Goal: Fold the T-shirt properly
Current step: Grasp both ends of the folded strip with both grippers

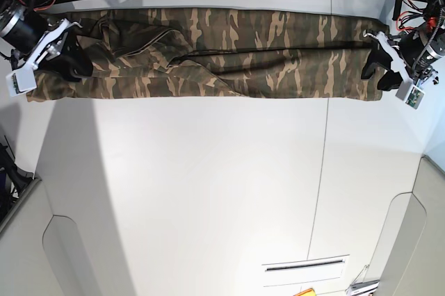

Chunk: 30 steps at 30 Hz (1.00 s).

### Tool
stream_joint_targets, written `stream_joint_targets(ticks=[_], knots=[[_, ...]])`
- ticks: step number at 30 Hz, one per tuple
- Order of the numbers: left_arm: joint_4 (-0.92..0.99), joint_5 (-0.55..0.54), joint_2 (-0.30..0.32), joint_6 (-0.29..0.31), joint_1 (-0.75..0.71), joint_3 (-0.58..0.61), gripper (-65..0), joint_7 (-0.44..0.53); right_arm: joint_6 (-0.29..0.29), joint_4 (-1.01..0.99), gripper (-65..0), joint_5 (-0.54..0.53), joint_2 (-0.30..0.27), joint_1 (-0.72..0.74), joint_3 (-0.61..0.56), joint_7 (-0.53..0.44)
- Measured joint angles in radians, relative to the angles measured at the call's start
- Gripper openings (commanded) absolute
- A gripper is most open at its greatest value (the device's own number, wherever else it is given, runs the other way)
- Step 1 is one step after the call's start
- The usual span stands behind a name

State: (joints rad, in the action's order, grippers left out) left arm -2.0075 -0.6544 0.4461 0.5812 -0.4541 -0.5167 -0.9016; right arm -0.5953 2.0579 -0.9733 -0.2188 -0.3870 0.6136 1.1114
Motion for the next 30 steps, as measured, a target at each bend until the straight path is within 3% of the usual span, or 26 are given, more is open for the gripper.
stream_joint_targets(ticks=[5, 10, 13, 19, 22, 30], knots=[[0.016, -0.002, 0.0, -0.03, 0.0, 0.0, -31.4, 0.037, -0.004, -0.016, -65.0, 0.034, -0.001, 0.011, -0.095, -0.017], [0.097, 0.045, -0.042, -0.036, 0.0, -0.001, -24.0, 0.09, -0.009, -0.162, -65.0, 0.204, -0.003, 0.016, -0.258, -0.148], [0.152, 0.044, -0.05, -0.035, 0.0, -0.001, -22.8, 0.113, -0.005, -0.294, -65.0, 0.287, -0.003, 0.026, -0.327, -0.185], [0.223, 0.085, -0.05, -0.037, 0.0, -0.001, -22.8, 0.14, -0.001, -0.452, -65.0, 0.258, -0.003, 0.097, -0.363, -0.203], [0.257, 0.146, -0.05, -0.052, 0.001, -0.001, -22.8, 0.22, -0.001, -0.455, -65.0, 0.248, -0.003, 0.102, -0.363, -0.206], [0.279, 0.202, -0.05, -0.152, 0.006, -0.001, -22.8, 0.233, 0.0, -0.455, -65.0, 0.245, -0.003, 0.11, -0.363, -0.201]])
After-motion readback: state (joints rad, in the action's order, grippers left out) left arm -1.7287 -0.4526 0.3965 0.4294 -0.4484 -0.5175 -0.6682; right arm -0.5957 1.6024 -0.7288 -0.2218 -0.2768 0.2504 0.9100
